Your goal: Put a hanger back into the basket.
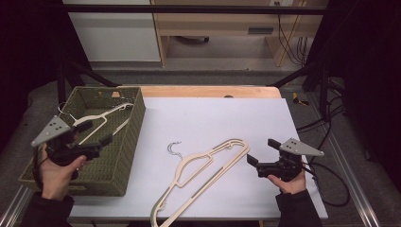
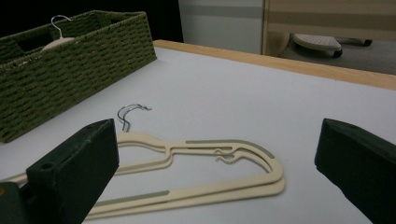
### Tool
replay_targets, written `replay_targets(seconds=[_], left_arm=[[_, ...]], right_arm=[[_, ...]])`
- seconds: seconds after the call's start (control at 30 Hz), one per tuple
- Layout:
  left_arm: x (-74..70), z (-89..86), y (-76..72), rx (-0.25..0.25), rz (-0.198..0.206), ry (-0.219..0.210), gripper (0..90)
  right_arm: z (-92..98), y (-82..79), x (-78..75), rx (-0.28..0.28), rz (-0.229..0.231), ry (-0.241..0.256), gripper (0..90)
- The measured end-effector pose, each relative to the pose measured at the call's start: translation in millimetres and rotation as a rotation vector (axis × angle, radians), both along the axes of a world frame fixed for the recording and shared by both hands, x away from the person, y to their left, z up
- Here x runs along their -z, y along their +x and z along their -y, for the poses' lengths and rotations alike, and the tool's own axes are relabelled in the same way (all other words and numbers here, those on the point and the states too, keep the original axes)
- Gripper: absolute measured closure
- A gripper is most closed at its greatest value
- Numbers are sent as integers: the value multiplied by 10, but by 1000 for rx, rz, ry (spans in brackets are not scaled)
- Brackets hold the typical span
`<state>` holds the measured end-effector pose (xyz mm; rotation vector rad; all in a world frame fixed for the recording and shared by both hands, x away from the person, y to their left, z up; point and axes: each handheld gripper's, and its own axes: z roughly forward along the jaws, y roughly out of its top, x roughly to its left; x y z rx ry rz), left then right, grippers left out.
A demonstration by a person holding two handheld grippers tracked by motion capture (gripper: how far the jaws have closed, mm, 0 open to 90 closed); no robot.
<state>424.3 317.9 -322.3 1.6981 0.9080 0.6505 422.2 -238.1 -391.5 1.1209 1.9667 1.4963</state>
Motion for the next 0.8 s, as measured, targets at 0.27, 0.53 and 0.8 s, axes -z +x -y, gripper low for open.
replay_targets(seconds=[0.27,0.53,0.8], left_arm=[[184,470,-123,90,16,-3,107],[423,826,-174,142,-24,49,214],[609,1009,-201,216,-74,103,326]], right_arm=[[-151,-16,-66,-22,16,-16,12],[-322,35,-96,-66,6,-9,19],[-678,138,-98,-132,-17,-30,29]])
